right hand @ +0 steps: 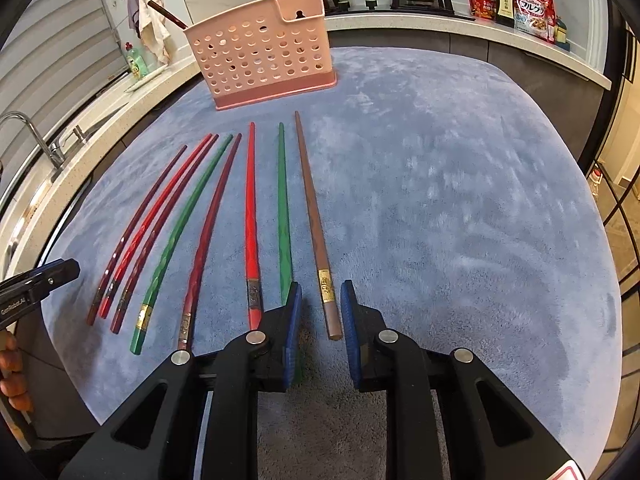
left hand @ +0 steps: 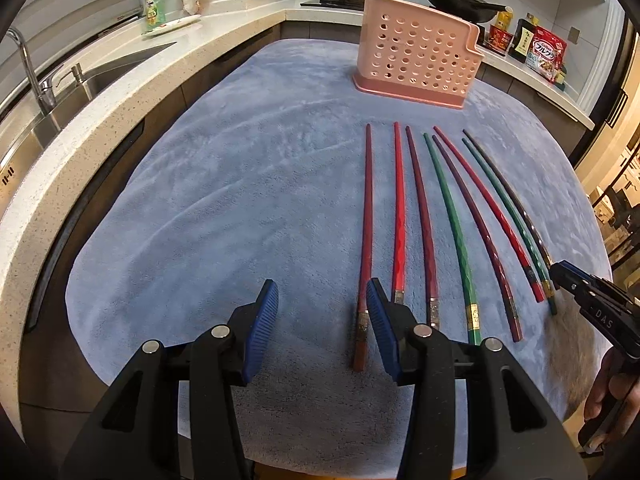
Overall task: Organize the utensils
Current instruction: 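Grasp a red chopstick with the left tool while the right tool grasps the brown chopstick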
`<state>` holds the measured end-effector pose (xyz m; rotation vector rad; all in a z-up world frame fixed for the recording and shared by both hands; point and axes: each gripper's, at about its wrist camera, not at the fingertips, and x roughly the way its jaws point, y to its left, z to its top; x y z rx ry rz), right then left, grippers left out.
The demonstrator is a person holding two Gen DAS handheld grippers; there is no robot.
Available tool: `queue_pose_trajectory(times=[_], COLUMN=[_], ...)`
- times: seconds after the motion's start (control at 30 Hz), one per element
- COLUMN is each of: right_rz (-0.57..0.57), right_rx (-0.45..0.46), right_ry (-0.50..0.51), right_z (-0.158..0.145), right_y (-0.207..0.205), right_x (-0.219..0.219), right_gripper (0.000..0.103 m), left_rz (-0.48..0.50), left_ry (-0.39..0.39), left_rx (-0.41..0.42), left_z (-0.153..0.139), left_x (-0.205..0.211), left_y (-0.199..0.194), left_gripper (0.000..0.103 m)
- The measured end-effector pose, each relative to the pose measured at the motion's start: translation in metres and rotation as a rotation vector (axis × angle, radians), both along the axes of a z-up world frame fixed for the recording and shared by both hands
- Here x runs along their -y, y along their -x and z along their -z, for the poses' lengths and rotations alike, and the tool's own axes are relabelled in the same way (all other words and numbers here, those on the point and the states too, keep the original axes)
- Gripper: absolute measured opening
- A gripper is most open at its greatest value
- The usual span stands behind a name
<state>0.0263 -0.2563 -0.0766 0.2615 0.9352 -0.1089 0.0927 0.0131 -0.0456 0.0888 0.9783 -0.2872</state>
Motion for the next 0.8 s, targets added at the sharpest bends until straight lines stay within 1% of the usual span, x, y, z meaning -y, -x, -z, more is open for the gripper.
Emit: queue_pose_trajectory(times=[0.07, 0.17, 0.2, 0.23, 0.27, 0.8], right_rz=[-0.002, -0.001, -0.001, -0.001, 0.000, 0.004], right_rx=[-0.006, -0.013, -0.014, -0.013, -0.013, -0.011], right_ry=[-0.001, 0.004, 0.005, 0.004, 0.003, 0.002], right_z=[0.002, 0.005, 0.005, 0.006, 0.006, 0.007], right_y=[0.000, 0.001, 0.001, 0.001, 0.001, 0.001], right_x=[0.000, 0.000, 0.000, 0.001, 0.001, 0.001], right_gripper=[0.013, 0.009, 0.009, 0.008, 0.008, 0.008], left_rz=[0.005, 0.009, 0.009, 0.008, 0.009, 0.029], left_ry=[-0.001, 0.000, 0.001, 0.001, 0.001, -0.031], left_rx=[-0.005, -0.014, -0.017, -0.019, -0.020, -0.062], left_z=[0.002, 0.004, 0.005, 0.006, 0.007, 0.030], left_x=[0.001, 0.003, 0.003, 0.003, 0.004, 0.010], left_y=[0.001, 0.001, 0.001, 0.001, 0.001, 0.002], left_gripper=[0.044, 0.045, 0.047, 0.050, 0.051, 0.050])
